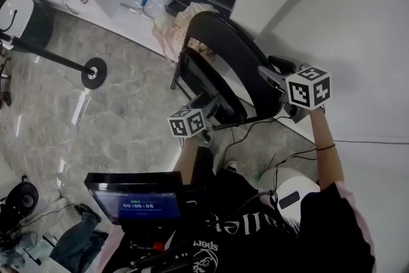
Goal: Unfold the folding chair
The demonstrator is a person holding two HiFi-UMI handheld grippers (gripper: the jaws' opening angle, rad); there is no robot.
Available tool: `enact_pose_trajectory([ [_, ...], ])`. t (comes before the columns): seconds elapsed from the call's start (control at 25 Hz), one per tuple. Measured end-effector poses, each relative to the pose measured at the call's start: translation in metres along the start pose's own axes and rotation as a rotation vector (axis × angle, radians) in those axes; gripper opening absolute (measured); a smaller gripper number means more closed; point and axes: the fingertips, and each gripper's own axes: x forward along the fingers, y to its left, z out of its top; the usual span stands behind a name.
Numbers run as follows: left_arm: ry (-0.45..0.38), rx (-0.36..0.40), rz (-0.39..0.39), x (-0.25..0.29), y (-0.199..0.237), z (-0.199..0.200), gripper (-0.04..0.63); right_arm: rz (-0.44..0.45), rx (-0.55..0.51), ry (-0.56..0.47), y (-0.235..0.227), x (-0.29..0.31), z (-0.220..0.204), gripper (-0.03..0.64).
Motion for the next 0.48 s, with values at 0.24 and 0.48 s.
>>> enact_pose_trajectory([
  [0.24, 0.047, -0.088, 0.008, 0.026, 0.02, -0.012, 0.245, 0.014, -0.004, 0.053, 0.001, 0.017, 0.004, 0.179],
  [0.48, 0.049, -0.227, -0.053, 0.058, 0.022, -0.016, 0.245, 0.023, -0.022, 0.114, 0.004, 0.034, -0.002, 0.171],
])
